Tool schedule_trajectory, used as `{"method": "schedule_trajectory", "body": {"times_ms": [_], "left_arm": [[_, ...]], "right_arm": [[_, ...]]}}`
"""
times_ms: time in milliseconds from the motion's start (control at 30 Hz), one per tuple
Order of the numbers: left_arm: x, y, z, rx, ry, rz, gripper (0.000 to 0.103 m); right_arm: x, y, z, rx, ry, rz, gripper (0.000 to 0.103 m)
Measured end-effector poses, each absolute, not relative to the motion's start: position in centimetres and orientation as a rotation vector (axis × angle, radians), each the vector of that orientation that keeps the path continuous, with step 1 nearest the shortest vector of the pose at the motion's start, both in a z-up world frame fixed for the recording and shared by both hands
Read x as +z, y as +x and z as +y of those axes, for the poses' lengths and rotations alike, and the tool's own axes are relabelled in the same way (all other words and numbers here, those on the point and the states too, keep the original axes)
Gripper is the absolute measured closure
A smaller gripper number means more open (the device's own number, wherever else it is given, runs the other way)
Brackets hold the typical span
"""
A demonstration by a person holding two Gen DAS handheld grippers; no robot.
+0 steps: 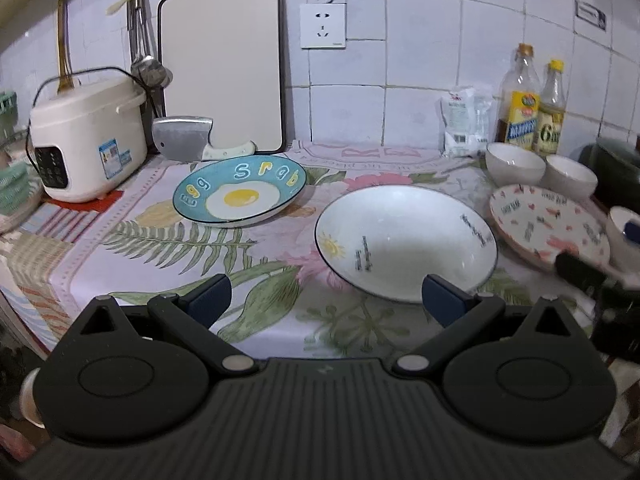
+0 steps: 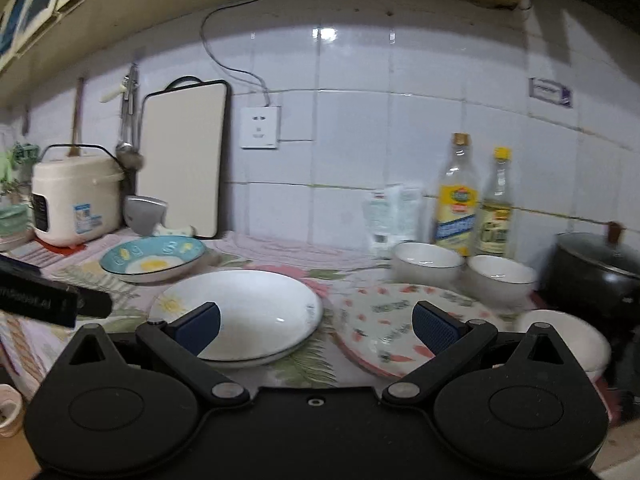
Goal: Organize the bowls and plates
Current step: 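Close both grippers on the rim of the white sun plate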
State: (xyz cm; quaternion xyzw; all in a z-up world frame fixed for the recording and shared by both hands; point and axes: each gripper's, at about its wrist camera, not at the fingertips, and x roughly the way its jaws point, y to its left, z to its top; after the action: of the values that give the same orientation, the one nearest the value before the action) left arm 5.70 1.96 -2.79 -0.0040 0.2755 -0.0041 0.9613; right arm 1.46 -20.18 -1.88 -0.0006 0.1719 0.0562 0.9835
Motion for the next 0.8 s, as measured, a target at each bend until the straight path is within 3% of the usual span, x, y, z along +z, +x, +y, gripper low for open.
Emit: {"method": "schedule_trajectory", "body": {"times_ms": [300,367,467,567,733,800], "left_arm": [[-5.3,10.6,3.9,-0.078,-0.093,0.599,0.002],[-6.2,11.9,4.0,-0.076,-0.103,0.609,0.003],[-7.4,13.8,4.4,-0.106,-0.136,0.626,0.003],[-8.3,15.1,4.3,-0.111,-0.140,0.632,0.015],[-9.4,17.3,4.0,-0.143,-0.170,0.707,0.042],[-9.9,17.8,3.8,-0.149,-0.177,0.733,0.053]], "right_arm": [[-5.0,7.3,-18.2,0.297,0.145,0.570,0.000],[-6.1,8.6,-18.0,0.293,0.191,0.632,0.012],[-7.1,10.0,-18.5,0.298,0.269,0.688,0.014],[-7.8,11.0,-18.9,0.276,0.310,0.697,0.022],[-8.5,12.2,-19.0,0.242,0.329,0.702,0.050],[-8.5,12.3,-18.9,0.234,0.315,0.701,0.051]]}}
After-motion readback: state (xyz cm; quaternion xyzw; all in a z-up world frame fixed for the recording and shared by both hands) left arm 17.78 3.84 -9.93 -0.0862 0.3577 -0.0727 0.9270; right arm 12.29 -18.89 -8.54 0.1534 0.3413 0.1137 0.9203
